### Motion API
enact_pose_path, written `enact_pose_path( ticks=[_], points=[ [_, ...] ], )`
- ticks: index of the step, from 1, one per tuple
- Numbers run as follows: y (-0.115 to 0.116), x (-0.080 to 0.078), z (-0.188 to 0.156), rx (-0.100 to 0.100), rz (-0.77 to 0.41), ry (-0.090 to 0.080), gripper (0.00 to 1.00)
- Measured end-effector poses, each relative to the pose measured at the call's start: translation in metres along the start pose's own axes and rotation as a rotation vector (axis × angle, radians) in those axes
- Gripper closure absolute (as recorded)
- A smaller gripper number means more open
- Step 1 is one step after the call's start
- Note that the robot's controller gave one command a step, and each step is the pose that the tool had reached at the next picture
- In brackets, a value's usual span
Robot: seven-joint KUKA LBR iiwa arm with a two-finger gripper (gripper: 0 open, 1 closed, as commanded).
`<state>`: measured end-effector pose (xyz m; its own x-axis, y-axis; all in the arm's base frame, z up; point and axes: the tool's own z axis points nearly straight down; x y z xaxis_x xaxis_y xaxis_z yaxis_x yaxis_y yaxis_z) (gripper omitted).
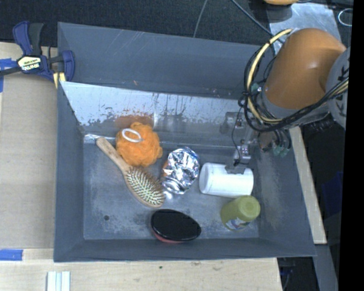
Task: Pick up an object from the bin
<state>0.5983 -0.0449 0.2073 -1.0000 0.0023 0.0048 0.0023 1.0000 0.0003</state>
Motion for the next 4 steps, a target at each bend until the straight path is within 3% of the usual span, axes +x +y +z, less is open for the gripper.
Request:
enact_pose_path(
  ticks=[1,2,3,4],
  points=[
    [0.087,-0.005,0.035,-0.002,-0.311,0.000,0.00],
    [0.158,-0.031,0.016,-0.003,-0.632,-0.008,0.00],
    [0.150,-0.023,0.070,-0.005,-0.390,-0.008,0.00],
    [0.150,-0.025,0.068,-0.004,-0.390,-0.013,1.00]
  ],
)
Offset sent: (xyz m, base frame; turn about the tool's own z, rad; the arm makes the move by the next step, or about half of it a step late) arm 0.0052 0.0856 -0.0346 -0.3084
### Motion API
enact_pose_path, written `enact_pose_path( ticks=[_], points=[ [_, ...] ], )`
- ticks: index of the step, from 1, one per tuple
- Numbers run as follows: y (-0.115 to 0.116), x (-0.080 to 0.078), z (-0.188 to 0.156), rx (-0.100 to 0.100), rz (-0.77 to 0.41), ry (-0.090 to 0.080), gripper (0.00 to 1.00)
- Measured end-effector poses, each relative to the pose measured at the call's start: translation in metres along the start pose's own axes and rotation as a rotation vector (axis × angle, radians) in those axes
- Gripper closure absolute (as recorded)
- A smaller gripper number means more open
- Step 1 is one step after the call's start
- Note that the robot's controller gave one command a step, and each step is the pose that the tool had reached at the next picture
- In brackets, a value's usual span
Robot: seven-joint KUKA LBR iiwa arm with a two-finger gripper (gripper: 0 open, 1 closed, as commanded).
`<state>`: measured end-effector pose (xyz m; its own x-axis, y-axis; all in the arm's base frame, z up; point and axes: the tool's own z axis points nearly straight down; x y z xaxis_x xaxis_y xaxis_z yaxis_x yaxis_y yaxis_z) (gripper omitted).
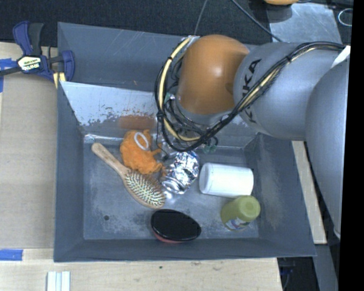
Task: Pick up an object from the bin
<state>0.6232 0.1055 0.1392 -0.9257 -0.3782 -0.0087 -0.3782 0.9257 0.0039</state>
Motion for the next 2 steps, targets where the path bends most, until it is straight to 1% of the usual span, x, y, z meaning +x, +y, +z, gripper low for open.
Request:
enact_pose_path(
  ticks=[1,2],
  points=[
    [-0.068,0.036,-0.132,0.006,0.104,-0.013,1.00],
    [0.013,0.006,-0.131,0.008,-0.260,-0.019,1.00]
  ],
)
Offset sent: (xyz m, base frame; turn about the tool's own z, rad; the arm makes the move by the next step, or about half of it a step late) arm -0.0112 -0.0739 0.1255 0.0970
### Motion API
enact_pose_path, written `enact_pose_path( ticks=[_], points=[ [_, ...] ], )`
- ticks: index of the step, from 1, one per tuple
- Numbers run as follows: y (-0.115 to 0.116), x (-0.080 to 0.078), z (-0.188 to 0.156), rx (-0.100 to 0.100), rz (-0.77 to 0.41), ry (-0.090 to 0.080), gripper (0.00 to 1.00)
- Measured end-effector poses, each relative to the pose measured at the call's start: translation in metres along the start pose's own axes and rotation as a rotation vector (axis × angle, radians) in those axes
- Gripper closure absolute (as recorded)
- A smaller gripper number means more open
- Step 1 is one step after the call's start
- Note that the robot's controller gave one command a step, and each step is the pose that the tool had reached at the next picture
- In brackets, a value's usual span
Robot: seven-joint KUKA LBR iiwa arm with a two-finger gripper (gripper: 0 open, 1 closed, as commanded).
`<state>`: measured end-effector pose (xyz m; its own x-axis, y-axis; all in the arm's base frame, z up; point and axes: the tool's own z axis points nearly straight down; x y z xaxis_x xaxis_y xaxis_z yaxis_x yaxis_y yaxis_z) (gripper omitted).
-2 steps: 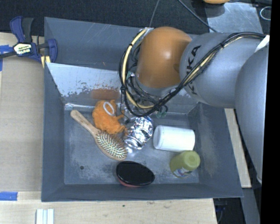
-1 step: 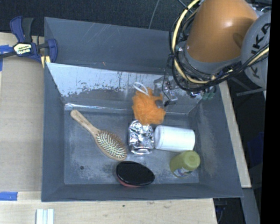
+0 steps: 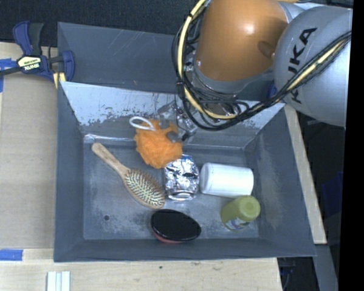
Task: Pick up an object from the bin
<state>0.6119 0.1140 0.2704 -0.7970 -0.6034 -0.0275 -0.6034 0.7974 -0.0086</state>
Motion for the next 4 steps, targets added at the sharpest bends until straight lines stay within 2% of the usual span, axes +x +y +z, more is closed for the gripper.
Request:
enact_pose_path(
  ticks=[1,2,3,4],
  points=[
    [0.005,0.057,-0.059,0.005,-0.385,-0.007,1.00],
    [-0.025,0.116,-0.009,0.003,-0.012,-0.005,1.00],
    [-0.023,0.134,0.054,0.000,0.030,-0.001,1.00],
    [0.037,0.121,0.066,-0.003,0.104,-0.003,1.00]
  ],
)
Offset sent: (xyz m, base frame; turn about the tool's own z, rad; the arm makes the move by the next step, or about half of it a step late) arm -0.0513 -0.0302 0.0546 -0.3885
